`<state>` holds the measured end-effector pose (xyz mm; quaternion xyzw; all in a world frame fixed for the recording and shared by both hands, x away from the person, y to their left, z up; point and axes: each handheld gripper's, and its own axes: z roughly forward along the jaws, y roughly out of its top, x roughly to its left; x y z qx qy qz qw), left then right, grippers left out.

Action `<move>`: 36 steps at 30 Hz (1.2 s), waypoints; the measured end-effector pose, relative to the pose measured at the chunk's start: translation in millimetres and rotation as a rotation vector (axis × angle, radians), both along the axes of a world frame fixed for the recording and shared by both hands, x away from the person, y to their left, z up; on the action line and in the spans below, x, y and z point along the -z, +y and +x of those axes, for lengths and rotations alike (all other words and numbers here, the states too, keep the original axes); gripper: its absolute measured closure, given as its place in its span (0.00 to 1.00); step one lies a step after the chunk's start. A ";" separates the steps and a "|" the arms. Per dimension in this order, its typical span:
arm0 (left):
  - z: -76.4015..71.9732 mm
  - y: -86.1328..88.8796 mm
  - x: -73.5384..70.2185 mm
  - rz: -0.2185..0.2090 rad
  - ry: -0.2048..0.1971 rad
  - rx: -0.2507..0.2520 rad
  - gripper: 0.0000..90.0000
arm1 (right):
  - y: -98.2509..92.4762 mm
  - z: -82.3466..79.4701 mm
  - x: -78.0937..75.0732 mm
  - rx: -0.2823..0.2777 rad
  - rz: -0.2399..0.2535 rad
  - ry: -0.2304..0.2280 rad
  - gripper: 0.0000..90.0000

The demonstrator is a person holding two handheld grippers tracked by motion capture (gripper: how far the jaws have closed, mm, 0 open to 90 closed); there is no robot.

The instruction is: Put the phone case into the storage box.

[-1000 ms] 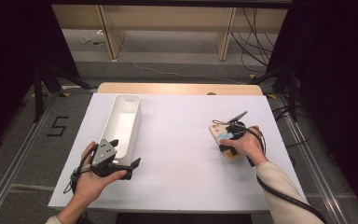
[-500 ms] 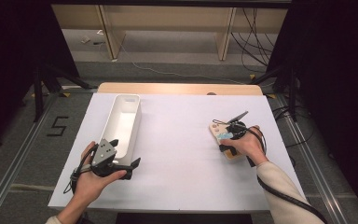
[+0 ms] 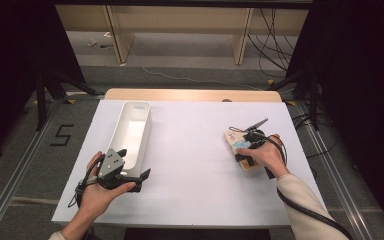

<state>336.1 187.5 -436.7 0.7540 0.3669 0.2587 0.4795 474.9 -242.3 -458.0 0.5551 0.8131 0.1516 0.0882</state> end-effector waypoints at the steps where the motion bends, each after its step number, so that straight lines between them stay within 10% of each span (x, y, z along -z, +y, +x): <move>1: 0.0 -0.1 0.0 -0.001 0.000 0.000 0.00 | -0.6 -0.1 -0.7 -0.006 -0.001 -0.007 0.13; 36: 0.2 0.7 0.0 -0.001 -0.001 -0.005 0.00 | -7.8 -18.6 -18.3 -0.070 0.165 -0.235 0.13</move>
